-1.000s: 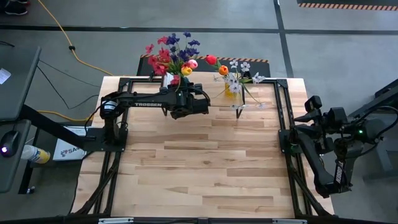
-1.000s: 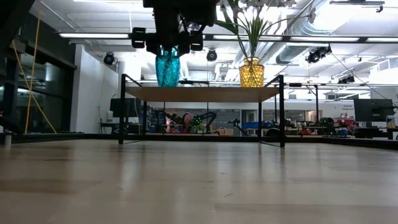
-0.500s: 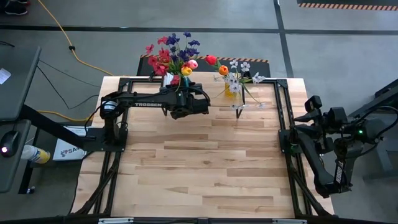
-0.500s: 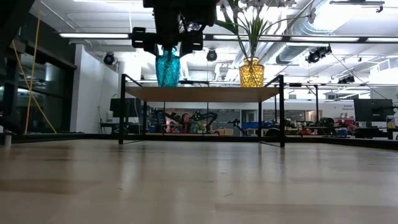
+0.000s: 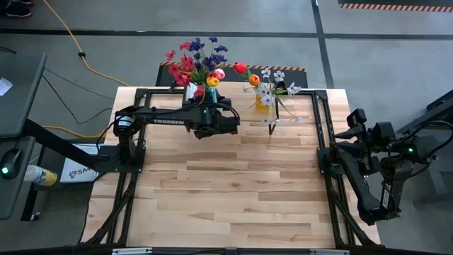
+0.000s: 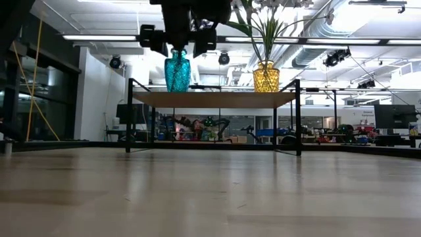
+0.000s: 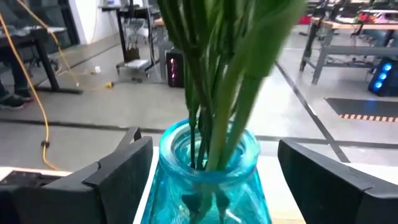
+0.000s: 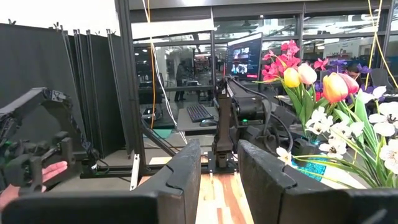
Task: Pick and place flowers into a vace then onto a shelf
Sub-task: Put the blue vase on the shelf, then return to Home Position
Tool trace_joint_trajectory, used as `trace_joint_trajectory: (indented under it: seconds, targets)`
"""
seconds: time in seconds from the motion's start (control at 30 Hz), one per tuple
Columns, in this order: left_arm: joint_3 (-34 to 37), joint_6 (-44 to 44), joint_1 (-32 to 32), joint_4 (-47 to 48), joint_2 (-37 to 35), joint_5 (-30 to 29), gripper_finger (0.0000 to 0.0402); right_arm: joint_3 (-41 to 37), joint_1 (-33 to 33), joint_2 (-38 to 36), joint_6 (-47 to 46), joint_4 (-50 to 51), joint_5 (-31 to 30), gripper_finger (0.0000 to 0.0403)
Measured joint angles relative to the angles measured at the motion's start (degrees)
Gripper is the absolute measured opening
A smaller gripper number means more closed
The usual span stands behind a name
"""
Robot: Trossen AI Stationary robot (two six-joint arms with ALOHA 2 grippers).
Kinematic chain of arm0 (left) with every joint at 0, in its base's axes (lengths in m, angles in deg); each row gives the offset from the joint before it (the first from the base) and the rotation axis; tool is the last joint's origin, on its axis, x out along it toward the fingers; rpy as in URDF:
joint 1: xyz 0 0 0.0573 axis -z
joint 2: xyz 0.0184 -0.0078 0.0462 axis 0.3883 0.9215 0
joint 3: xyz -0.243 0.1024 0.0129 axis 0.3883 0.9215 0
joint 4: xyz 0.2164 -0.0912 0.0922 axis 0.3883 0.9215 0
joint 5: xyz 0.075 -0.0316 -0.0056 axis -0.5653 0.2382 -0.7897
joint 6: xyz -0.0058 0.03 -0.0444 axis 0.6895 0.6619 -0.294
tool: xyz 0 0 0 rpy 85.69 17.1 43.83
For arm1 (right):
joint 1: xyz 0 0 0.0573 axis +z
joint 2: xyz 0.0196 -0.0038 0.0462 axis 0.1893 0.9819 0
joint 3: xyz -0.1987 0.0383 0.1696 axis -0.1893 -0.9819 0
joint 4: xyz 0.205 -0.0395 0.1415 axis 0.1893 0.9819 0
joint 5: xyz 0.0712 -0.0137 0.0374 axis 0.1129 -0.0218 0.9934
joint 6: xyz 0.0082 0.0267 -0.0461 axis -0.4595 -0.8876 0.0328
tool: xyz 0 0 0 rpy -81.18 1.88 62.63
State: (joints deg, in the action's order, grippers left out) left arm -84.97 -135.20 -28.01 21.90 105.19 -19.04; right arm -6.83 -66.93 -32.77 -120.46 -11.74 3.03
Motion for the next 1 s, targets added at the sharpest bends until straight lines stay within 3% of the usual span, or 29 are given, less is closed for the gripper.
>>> trace_joint_trajectory:
  seconds: [0.3, 1.0]
  targets:
    - [0.00, 1.49, 2.67, 0.12, 0.00, -1.80, 0.0398, 0.00, 0.02, 0.00, -0.02, -0.02, 0.02, 0.0099]
    - [-0.81, 6.04, 8.72, 1.71, -1.14, -1.15, 0.0398, 0.00, 0.02, 0.00, -0.63, 0.02, 0.48, 0.0099]
